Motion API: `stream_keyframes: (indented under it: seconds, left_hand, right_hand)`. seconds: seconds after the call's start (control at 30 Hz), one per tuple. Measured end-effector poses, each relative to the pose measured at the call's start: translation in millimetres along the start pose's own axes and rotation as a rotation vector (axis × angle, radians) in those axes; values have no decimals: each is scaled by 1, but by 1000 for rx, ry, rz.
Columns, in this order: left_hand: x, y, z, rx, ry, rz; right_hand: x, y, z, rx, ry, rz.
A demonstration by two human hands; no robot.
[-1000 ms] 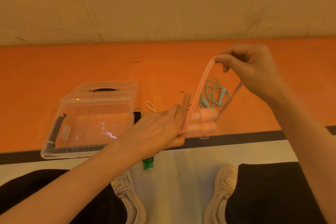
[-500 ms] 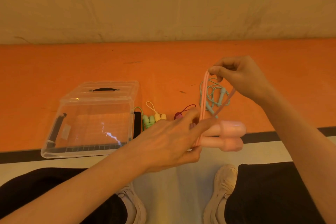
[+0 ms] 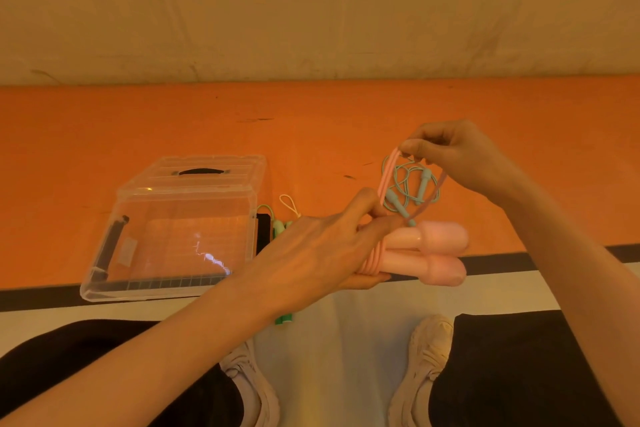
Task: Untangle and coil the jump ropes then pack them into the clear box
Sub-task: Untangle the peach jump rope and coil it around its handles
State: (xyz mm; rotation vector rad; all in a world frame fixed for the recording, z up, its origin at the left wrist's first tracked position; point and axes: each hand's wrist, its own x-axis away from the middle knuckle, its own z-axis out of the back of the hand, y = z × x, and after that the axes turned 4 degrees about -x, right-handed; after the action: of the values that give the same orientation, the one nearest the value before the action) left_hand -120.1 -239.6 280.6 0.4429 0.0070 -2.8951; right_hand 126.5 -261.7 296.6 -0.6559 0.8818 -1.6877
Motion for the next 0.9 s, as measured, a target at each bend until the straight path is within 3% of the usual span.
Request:
stream_keyframes:
  seconds: [0.53, 0.77, 0.9]
  left_hand:
    - [7, -7, -4, -75, -7, 15]
    - [10, -26, 7, 104, -50, 113]
    - [12, -39, 18, 103, -23, 145]
  right_hand:
    - [2, 3, 13, -331, -25, -96]
    - [8, 6, 25, -312, -182, -120]
    - [12, 11, 33, -223, -126, -115]
